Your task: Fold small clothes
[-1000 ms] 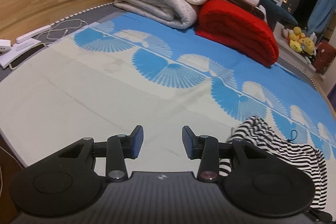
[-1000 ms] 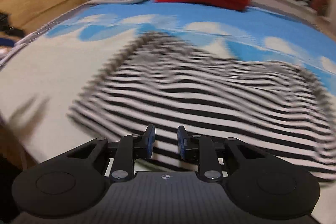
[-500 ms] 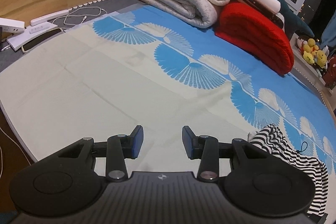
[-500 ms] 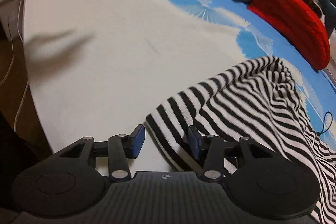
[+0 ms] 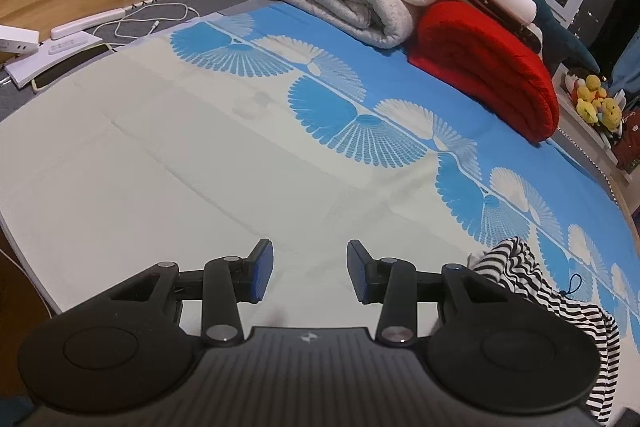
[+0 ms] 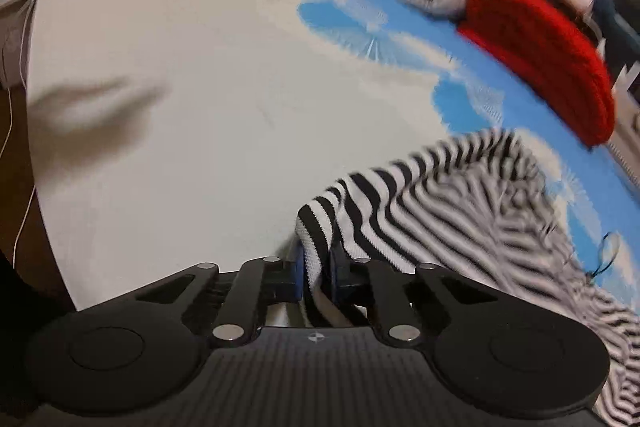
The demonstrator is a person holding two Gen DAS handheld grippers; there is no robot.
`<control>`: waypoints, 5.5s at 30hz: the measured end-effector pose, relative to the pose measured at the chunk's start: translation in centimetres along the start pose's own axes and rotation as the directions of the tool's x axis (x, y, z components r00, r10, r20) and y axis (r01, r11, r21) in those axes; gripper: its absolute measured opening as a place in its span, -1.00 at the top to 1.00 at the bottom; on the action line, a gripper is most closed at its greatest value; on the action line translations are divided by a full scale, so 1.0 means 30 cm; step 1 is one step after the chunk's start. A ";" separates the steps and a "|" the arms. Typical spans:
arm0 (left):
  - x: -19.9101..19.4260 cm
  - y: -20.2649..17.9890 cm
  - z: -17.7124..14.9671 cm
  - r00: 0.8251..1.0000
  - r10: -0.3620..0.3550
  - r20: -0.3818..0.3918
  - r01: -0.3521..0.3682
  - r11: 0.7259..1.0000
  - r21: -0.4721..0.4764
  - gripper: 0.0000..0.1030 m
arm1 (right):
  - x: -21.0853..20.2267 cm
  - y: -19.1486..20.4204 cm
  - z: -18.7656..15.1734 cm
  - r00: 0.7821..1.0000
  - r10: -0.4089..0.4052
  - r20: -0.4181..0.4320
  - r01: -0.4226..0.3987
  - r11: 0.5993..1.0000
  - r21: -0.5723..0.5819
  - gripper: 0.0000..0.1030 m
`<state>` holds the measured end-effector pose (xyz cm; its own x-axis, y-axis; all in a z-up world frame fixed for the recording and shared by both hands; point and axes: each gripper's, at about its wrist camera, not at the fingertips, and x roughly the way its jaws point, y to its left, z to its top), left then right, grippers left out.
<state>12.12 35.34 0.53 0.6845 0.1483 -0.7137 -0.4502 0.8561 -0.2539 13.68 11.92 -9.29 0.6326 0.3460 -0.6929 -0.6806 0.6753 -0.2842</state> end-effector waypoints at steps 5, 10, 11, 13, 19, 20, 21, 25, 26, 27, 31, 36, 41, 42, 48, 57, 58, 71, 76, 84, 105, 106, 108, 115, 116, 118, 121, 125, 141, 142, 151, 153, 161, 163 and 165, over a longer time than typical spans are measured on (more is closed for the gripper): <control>0.018 -0.062 -0.011 1.000 0.008 -0.005 -0.007 0.999 0.032 0.12 | -0.130 -0.017 0.053 0.993 0.064 0.098 -0.077 0.988 0.131 0.80; 0.036 -0.136 -0.031 1.000 0.007 -0.020 -0.006 0.999 0.047 0.12 | -0.207 -0.130 0.048 0.985 0.074 0.159 -0.122 0.939 0.320 0.80; 0.037 -0.157 -0.037 1.000 0.003 -0.021 -0.002 0.999 0.053 0.12 | -0.238 -0.199 0.043 0.981 0.053 0.187 -0.125 0.908 0.399 0.80; 0.038 -0.201 -0.046 1.000 -0.007 -0.022 0.008 0.998 0.069 0.12 | -0.309 -0.342 0.017 0.970 -0.011 0.243 -0.122 0.843 0.523 0.80; 0.059 -0.373 -0.088 0.999 -0.038 -0.030 0.042 0.988 0.149 0.12 | -0.589 -0.814 -0.364 0.922 -0.351 0.163 0.038 0.501 0.864 0.88; 0.065 -0.405 -0.097 0.998 -0.043 -0.035 0.048 0.985 0.163 0.12 | -0.616 -0.870 -0.461 0.918 -0.385 0.095 0.080 0.416 0.906 0.88; 0.073 -0.437 -0.106 0.998 -0.048 -0.042 0.055 0.982 0.179 0.12 | -0.633 -0.918 -0.561 0.916 -0.402 0.002 0.144 0.332 0.932 0.88; 0.104 -0.560 -0.150 0.995 -0.070 -0.074 0.086 0.970 0.228 0.12 | -0.661 -1.015 -0.892 0.886 -0.344 -0.311 0.367 0.109 0.924 0.88; 0.112 -0.590 -0.162 0.993 -0.078 -0.084 0.096 0.966 0.238 0.12 | -0.669 -1.033 -0.950 0.891 -0.305 -0.338 0.378 0.083 0.922 0.87; 0.119 -0.618 -0.175 0.992 -0.084 -0.093 0.105 0.962 0.251 0.12 | -0.663 -1.050 -0.990 0.908 -0.250 -0.335 0.362 0.067 0.930 0.86; 0.142 -0.721 -0.230 0.987 -0.100 -0.122 0.134 0.940 0.314 0.12 | -0.706 -1.133 -1.027 0.927 -0.197 -0.319 0.338 0.070 0.939 0.59; 0.156 -0.789 -0.271 0.981 -0.128 -0.145 0.171 0.924 0.343 0.10 | -0.780 -1.275 -0.923 0.958 -0.273 -0.093 0.177 0.300 0.938 0.39; 0.167 -0.828 -0.297 0.977 -0.140 -0.163 0.189 0.920 0.343 0.10 | -0.626 -1.405 -0.881 0.995 -0.091 0.048 -0.005 0.424 0.906 -0.02; 0.165 -0.836 -0.303 0.976 -0.143 -0.166 0.194 0.918 0.345 0.10 | -0.576 -1.445 -0.901 0.996 -0.069 0.051 -0.019 0.402 0.915 -0.02; 0.138 -0.932 -0.394 0.969 -0.177 -0.172 0.238 0.855 0.462 -0.05 | -0.363 -1.519 -0.974 0.999 0.013 0.039 -0.041 0.208 0.977 -0.03; 0.113 -1.151 -0.555 0.925 -0.268 -0.270 0.364 0.830 0.422 -0.59 | -0.311 -1.580 -0.959 0.982 -0.007 0.190 -0.187 0.127 0.974 0.87; 0.112 -1.186 -0.570 0.918 -0.281 -0.279 0.379 0.828 0.414 -0.62 | -0.348 -1.601 -0.955 0.957 -0.063 0.284 -0.276 0.112 0.954 0.92; 0.176 -1.313 -0.863 0.873 -0.119 -0.472 0.421 0.672 0.609 -0.72 | -0.414 -1.657 -1.101 0.994 -0.113 0.014 -0.008 0.054 0.999 0.92; 0.085 -1.261 -0.780 0.868 -0.221 -0.444 0.459 0.698 0.550 -0.70 | -0.471 -1.628 -1.122 0.979 -0.002 0.205 -0.204 0.094 0.974 0.34; 0.034 -1.234 -0.720 0.878 -0.244 -0.412 0.438 0.758 0.484 -0.70 | -0.429 -1.444 -1.057 0.958 0.247 0.148 -0.238 0.386 0.892 -0.03; 0.203 -1.236 -0.803 0.817 -0.127 -0.562 0.358 0.876 0.323 -0.71 | -0.465 -1.362 -1.173 0.953 0.295 -0.064 -0.064 0.406 0.912 0.96; 0.193 -1.237 -0.792 0.817 -0.134 -0.561 0.361 0.877 0.316 -0.69 | -0.458 -1.357 -1.159 0.954 0.288 -0.081 -0.051 0.423 0.905 0.96; 0.159 -1.243 -0.770 0.818 -0.170 -0.550 0.396 0.860 0.323 -0.68 | -0.456 -1.358 -1.135 0.957 0.272 -0.098 -0.036 0.448 0.893 0.96; 0.219 -1.170 -0.796 0.800 -0.169 -0.575 0.416 0.847 0.331 -0.72 | -0.586 -1.434 -1.120 0.978 0.185 0.099 -0.166 0.393 0.905 0.65; 0.227 -1.155 -0.791 0.789 -0.189 -0.585 0.423 0.858 0.293 -0.72 | -0.597 -1.433 -1.122 0.972 0.201 0.124 -0.195 0.392 0.899 0.32; 0.225 -1.146 -0.782 0.783 -0.207 -0.587 0.428 0.864 0.266 -0.71 | -0.588 -1.410 -1.123 0.966 0.236 0.108 -0.203 0.426 0.882 0.04; 0.205 -1.152 -0.774 0.796 -0.205 -0.570 0.436 0.848 0.303 -0.71 | -0.557 -1.348 -1.107 0.957 0.287 0.031 -0.188 0.539 0.821 0.05; 0.172 -1.172 -0.744 0.817 -0.222 -0.532 0.437 0.841 0.319 -0.71 | -0.542 -1.313 -1.147 0.946 0.322 -0.045 -0.162 0.587 0.793 0.89; 0.155 -1.248 -0.579 0.827 -0.218 -0.518 0.478 0.758 0.443 -0.74 | -0.682 -1.432 -1.121 0.973 0.192 0.129 -0.210 0.501 0.840 0.38; 0.154 -1.248 -0.547 0.828 -0.226 -0.514 0.482 0.755 0.444 -0.74 | -0.689 -1.449 -1.114 0.974 0.157 0.162 -0.219 0.478 0.851 0.08; 0.314 -1.270 -0.383 0.777 -0.283 -0.563 0.521 0.791 0.321 -0.75 | -0.421 -1.414 -1.029 0.977 0.212 -0.033 -0.076 0.486 0.871 -0.02; 0.383 -1.276 -0.404 0.756 -0.280 -0.591 0.521 0.804 0.286 -0.75 | -0.367 -1.406 -1.052 0.964 0.209 -0.167 0.040 0.507 0.861 -0.01; 0.599 -1.292 -0.504 0.660 -0.350 -0.664 0.569 0.811 0.137 -0.84 | -0.353 -1.455 -1.105 0.969 0.161 -0.189 0.107 0.414 0.904 -0.01; 0.623 -1.307 -0.518 0.637 -0.385 -0.668 0.582 0.808 0.089 -0.84 | -0.337 -1.455 -1.114 0.964 0.195 -0.182 0.094 0.392 0.915 -0.02; 0.633 -1.320 -0.543 0.628 -0.396 -0.670 0.603 0.792 0.097 -0.85 | -0.320 -1.450 -1.101 0.959 0.219 -0.178 0.080 0.393 0.916 -0.02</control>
<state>33.60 -3.83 -13.59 0.2244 -0.5776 -0.7849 0.1122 0.8154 -0.5680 25.00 -42.29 -12.18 0.3919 0.3641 -0.8449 0.1217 0.8898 0.4399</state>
